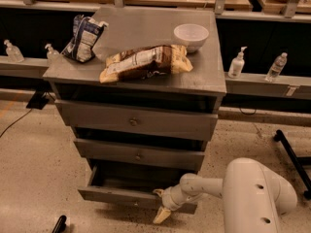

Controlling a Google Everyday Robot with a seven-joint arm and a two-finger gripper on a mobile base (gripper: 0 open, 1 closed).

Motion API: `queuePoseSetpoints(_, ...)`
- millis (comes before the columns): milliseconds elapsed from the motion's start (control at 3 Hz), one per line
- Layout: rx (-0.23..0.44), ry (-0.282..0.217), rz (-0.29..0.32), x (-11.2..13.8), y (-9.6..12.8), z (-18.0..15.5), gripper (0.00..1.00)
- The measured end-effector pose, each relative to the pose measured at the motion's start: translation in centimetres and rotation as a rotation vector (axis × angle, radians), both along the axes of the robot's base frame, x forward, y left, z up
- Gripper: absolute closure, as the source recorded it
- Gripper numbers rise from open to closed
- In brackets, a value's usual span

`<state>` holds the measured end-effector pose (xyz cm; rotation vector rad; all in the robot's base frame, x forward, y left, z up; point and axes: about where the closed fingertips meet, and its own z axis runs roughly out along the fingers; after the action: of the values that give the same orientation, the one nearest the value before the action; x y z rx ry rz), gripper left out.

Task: Open bottom drawer

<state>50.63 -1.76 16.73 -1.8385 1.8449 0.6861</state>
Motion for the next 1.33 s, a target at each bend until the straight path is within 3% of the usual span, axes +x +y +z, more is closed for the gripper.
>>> queuePoseSetpoints(333,0.000,0.000,0.000,0.0,0.0,0.0,0.01)
queuePoseSetpoints(667,0.000,0.000,0.000,0.0,0.0,0.0,0.00)
queuePoseSetpoints(1333,0.041,-0.182,0.020,2.4,1.2,3.4,0.00)
